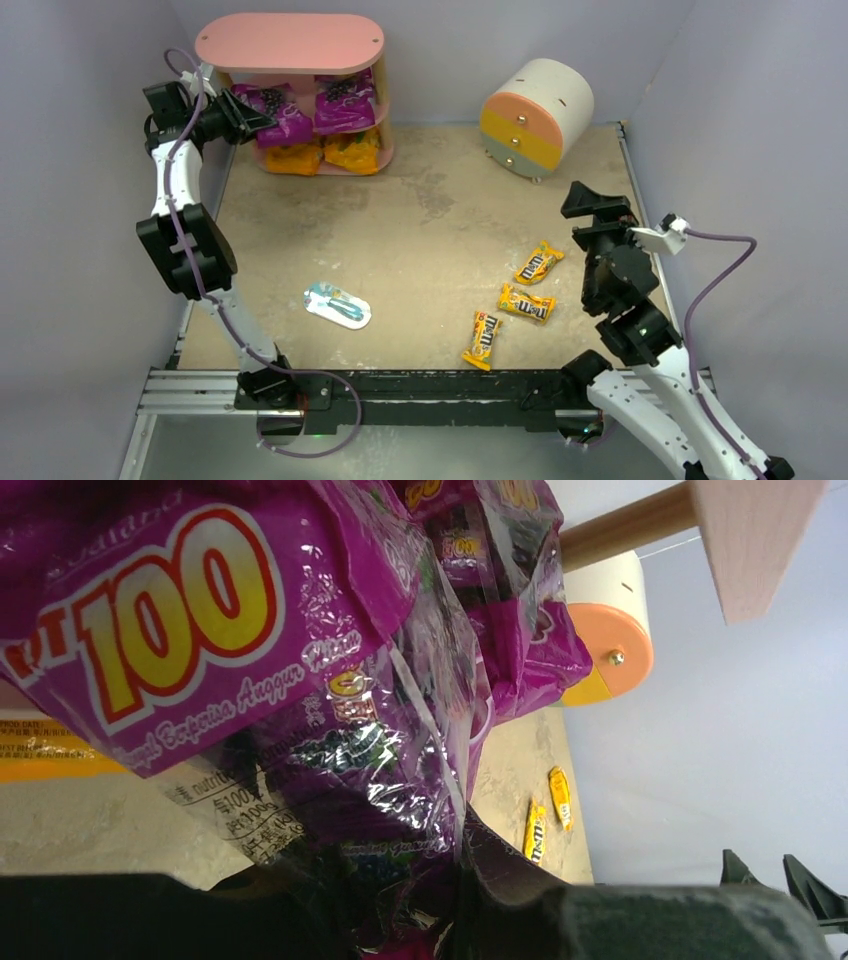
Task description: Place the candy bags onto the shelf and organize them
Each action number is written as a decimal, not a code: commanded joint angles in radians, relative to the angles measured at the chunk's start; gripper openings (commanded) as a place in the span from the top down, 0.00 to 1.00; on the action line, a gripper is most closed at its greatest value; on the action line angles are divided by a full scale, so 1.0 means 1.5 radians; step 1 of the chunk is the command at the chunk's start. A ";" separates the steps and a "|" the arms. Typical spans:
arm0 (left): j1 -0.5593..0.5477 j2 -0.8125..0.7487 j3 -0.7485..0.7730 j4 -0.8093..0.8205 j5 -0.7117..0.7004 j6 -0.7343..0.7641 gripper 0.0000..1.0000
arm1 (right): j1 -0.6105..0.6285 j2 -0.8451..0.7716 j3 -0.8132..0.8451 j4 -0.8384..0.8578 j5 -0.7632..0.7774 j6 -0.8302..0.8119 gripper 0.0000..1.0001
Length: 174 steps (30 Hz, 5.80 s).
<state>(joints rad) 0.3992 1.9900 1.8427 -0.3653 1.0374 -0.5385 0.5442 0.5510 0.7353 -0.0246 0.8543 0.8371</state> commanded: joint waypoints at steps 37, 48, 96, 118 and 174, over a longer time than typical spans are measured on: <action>0.013 0.070 0.274 -0.231 -0.383 0.143 0.76 | 0.002 0.073 0.022 -0.045 0.036 0.091 0.05; -0.046 0.064 0.230 -0.091 -0.036 0.144 1.00 | 0.002 0.074 0.024 -0.028 0.034 0.084 0.06; -0.057 -0.091 0.144 -0.187 -0.477 0.184 0.04 | 0.002 0.035 0.034 -0.077 -0.005 0.051 0.01; -0.139 -0.163 -0.166 0.095 -0.373 0.078 0.00 | 0.002 0.054 0.055 -0.089 -0.022 0.004 0.01; -0.247 -0.109 -0.069 0.268 -0.599 0.386 0.56 | 0.002 0.120 0.057 -0.066 -0.036 0.029 0.01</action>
<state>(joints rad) 0.0368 1.8671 1.6981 -0.0463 0.1474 -0.0219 0.5442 0.7223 0.8036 -0.1291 0.7692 0.8642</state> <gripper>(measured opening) 0.361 0.984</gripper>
